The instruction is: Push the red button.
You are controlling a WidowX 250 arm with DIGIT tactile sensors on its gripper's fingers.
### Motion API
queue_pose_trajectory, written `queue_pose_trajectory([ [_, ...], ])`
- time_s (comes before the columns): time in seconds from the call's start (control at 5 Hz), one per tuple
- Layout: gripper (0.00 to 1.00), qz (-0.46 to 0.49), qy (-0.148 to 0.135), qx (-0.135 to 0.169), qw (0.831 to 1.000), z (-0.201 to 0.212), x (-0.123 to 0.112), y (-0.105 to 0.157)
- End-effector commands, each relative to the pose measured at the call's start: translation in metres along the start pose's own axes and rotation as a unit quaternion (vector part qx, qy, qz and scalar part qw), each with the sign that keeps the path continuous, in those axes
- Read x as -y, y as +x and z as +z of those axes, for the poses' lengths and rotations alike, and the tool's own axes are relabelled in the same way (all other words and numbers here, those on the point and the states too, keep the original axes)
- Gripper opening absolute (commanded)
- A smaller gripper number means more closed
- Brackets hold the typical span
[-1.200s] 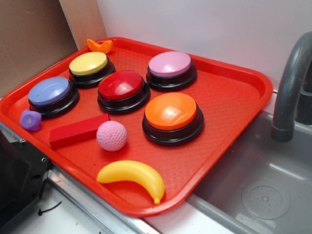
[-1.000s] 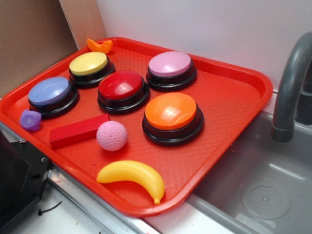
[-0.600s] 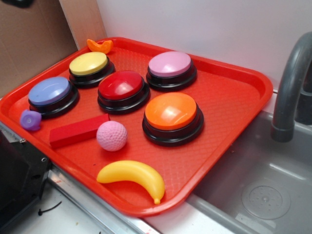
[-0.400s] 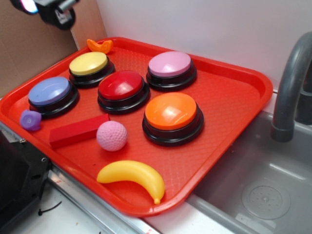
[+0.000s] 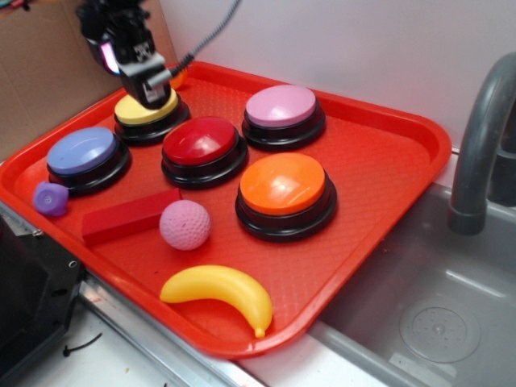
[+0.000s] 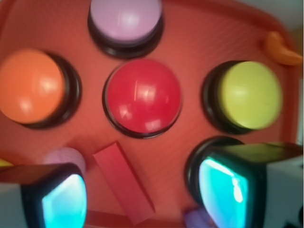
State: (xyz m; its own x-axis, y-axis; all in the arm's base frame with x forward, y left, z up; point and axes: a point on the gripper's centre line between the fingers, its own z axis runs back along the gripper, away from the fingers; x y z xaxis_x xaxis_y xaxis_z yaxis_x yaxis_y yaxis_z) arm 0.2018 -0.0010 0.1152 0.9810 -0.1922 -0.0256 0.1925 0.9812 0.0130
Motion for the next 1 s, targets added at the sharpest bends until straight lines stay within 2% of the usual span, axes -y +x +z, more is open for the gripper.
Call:
queue_pose_trajectory([
  [0.0, 1.0, 0.003, 0.005, 0.026, 1.0, 0.011, -0.002, 0.006],
  [0.2, 1.0, -0.009, 0.027, 0.026, 0.999, -0.024, -0.003, 0.032],
  [0.4, 1.0, -0.027, 0.029, 0.06, 0.997, -0.031, -0.002, 0.047],
  [0.8, 1.0, -0.024, 0.016, 0.047, 0.999, -0.053, -0.006, 0.052],
])
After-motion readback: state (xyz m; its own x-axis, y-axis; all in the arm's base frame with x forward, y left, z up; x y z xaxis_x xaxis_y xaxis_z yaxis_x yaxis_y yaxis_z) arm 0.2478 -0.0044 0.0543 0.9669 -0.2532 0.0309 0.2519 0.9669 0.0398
